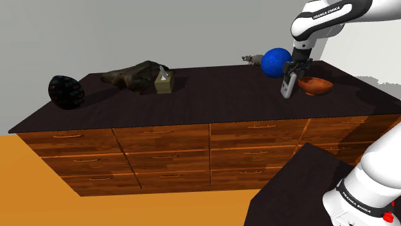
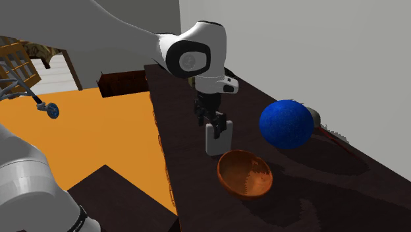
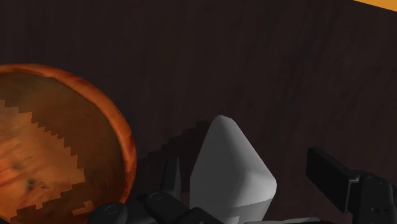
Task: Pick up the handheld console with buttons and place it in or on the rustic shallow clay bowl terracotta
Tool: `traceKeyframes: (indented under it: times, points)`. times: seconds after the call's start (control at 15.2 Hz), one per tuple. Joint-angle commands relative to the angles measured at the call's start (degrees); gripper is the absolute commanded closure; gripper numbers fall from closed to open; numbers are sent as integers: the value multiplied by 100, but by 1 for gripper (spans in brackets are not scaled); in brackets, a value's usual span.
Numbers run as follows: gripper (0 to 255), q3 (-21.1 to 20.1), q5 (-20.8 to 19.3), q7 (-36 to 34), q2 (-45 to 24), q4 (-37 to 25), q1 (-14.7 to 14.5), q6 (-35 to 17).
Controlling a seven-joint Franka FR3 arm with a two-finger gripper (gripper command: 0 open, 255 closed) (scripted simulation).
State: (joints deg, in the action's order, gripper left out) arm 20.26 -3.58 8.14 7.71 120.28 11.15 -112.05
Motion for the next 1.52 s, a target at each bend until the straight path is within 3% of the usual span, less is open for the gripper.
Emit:
traceKeyframes:
  times: [0.0,0.59,1.45]
  points:
    - [255,0,0,0,0,0,0,0]
    - [255,0,0,0,0,1,0,-1]
    - [255,-44,-20,-15,134,-869,-19,997]
